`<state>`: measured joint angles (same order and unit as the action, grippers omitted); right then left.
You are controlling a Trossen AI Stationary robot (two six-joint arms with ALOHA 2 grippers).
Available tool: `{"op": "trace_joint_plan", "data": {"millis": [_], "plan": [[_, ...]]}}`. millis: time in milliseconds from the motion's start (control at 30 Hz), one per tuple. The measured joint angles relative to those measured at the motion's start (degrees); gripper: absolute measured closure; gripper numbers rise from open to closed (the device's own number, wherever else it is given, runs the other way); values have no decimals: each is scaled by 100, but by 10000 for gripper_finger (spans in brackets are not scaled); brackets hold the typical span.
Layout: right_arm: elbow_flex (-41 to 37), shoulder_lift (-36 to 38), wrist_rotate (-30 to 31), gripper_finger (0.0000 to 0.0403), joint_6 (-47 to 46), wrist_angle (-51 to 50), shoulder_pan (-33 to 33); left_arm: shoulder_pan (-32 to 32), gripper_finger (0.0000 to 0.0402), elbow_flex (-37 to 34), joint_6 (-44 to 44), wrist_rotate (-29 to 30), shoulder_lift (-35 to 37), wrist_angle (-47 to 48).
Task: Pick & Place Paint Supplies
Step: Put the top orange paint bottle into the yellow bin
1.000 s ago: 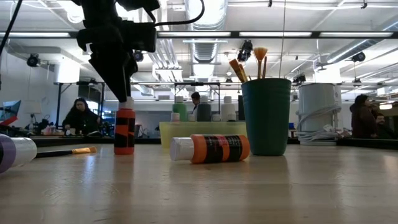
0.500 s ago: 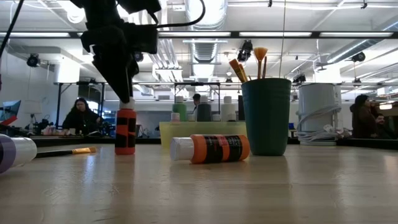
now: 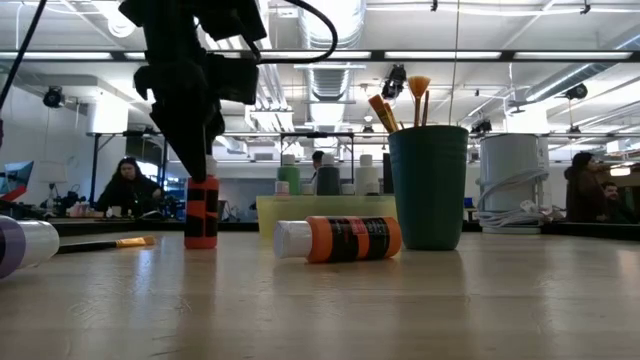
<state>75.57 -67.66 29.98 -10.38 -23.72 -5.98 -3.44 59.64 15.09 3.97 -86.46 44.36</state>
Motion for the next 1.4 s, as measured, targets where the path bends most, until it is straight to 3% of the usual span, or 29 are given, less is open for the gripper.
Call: {"op": "trace_joint_plan", "data": {"millis": [267,500,800,1067,1233,1400], "plan": [[0,-2,1,270,1,-11,5,7,209,0,1,2,31,-9],[0,-2,2,252,5,-11,4,7,210,12,7,-7,33,18],[0,-2,2,234,1,-9,4,68,277,55,11,-181,49,6],[0,-2,3,249,-12,-9,4,128,280,107,179,-259,47,41],[0,-2,4,265,-14,-10,4,279,280,442,443,-532,42,211],[7,52,32,273,-188,-332,10,567,280,1220,681,-546,42,776]]}}
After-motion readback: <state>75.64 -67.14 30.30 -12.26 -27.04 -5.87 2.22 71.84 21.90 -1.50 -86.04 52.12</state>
